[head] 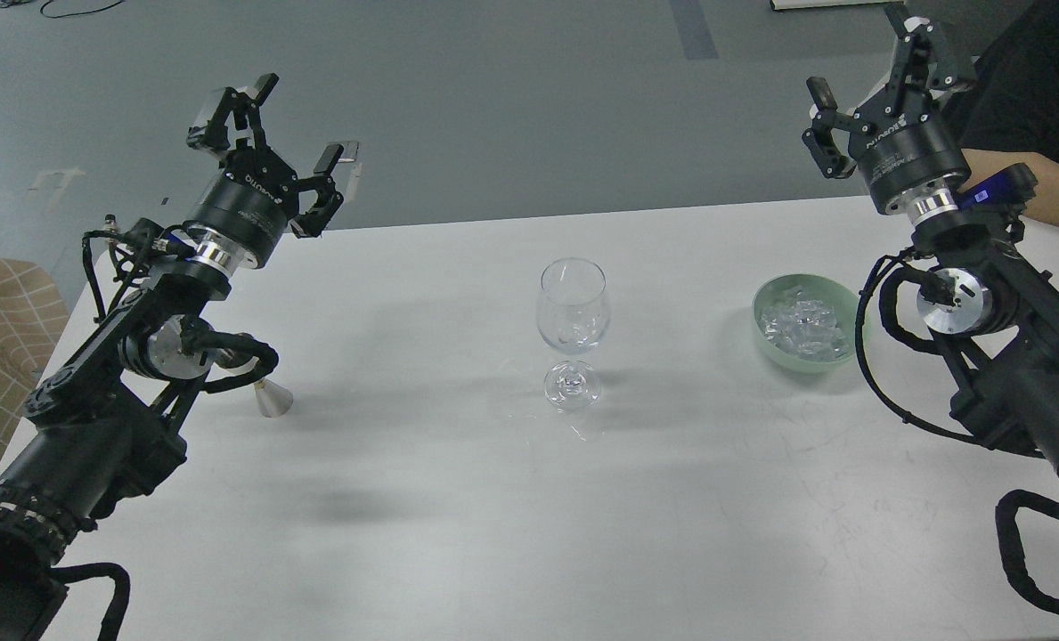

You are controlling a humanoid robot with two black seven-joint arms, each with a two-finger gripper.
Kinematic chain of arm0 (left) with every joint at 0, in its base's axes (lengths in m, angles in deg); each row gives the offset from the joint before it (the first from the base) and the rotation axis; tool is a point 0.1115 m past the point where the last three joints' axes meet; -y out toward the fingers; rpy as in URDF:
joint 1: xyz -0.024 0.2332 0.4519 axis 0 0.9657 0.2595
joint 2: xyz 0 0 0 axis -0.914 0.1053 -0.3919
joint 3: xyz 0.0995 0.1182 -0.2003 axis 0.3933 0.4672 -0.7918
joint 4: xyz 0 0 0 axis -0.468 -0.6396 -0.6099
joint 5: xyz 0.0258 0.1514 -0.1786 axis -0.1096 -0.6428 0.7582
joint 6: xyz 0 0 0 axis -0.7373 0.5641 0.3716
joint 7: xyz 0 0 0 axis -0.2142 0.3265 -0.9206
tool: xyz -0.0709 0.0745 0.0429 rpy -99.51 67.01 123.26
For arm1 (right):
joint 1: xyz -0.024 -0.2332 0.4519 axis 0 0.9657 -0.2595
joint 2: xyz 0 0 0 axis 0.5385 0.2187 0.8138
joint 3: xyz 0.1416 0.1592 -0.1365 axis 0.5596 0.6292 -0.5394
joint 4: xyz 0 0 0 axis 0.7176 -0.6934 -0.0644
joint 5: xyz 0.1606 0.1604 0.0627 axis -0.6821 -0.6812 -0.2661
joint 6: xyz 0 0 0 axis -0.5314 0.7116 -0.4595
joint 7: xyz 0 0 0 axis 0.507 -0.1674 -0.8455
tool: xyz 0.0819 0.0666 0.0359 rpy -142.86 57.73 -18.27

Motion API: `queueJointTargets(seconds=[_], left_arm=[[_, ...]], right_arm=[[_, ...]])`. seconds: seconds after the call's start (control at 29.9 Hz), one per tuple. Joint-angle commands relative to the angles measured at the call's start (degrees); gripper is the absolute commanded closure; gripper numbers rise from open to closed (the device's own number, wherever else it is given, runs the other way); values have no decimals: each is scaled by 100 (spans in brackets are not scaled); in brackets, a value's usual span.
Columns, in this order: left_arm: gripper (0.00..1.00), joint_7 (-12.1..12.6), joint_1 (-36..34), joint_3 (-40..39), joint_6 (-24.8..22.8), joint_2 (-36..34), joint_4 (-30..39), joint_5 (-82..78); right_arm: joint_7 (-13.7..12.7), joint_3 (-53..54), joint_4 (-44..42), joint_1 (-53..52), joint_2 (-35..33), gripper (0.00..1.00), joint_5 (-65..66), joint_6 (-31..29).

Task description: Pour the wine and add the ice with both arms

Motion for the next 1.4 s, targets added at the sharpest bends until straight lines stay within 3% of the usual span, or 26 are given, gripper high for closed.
queueJointTargets(seconds=[0.0, 0.1, 0.64, 0.77, 0.8, 0.97, 1.04, 1.37], left_arm=[[0, 134, -6, -1, -14, 0, 1, 0], [0, 302, -6, -1, -14, -8, 35, 9], [0, 557, 56, -18, -199, -79, 194, 931], [0, 1022, 160, -62, -155, -315, 456, 1589], [1, 1031, 231, -97, -138, -377, 545, 1687], [1, 1075, 942, -405, -41, -904, 1651, 2048], [1, 1110, 1451, -545, 230, -1290, 2256, 2231], [1, 1163, 3570, -2065, 671, -1590, 3629, 3471]], right_arm=[[3, -23, -5, 1, 15, 0, 0, 0], [3, -23, -5, 1, 15, 0, 0, 0], [-6, -23, -5, 1, 7, 0, 0, 0], [-6, -23, 3, 1, 7, 0, 0, 0], [-6, -23, 3, 1, -2, 0, 0, 0], [-6, -31, 12, 28, -2, 0, 0, 0], [-6, -31, 12, 28, -2, 0, 0, 0], [-6, -40, 47, 107, 7, 0, 0, 0]])
